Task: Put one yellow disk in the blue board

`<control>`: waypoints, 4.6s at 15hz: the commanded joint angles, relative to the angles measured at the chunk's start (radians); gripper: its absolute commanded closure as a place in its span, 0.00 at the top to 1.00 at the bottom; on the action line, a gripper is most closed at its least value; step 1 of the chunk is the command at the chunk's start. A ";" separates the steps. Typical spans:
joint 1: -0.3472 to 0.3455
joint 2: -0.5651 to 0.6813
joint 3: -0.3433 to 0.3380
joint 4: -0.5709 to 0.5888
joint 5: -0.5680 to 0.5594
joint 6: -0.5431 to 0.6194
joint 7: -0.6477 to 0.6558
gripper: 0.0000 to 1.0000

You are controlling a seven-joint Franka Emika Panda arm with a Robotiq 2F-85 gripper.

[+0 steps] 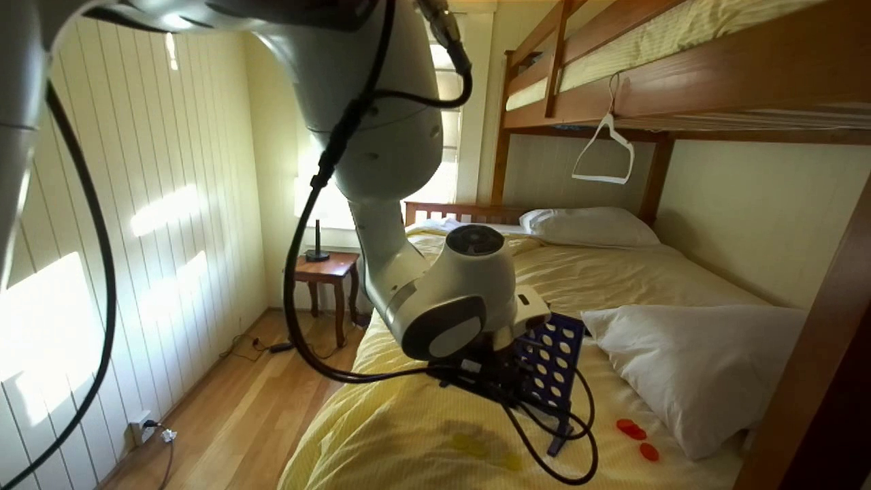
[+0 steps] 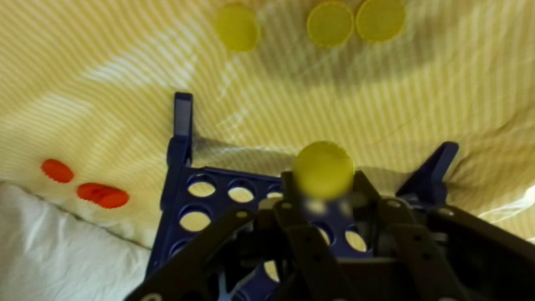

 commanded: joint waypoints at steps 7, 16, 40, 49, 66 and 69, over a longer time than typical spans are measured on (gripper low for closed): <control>0.084 -0.104 -0.074 -0.141 0.063 0.495 0.208 0.09; 0.093 -0.077 -0.090 -0.113 0.049 0.506 0.208 0.34; 0.234 0.158 -0.310 0.061 -0.201 0.878 0.544 0.09; 0.212 0.188 -0.312 0.084 -0.218 0.911 0.568 0.09; 0.212 0.222 -0.310 0.126 -0.211 0.907 0.569 0.09; 0.212 0.228 -0.310 0.130 -0.209 0.907 0.568 0.09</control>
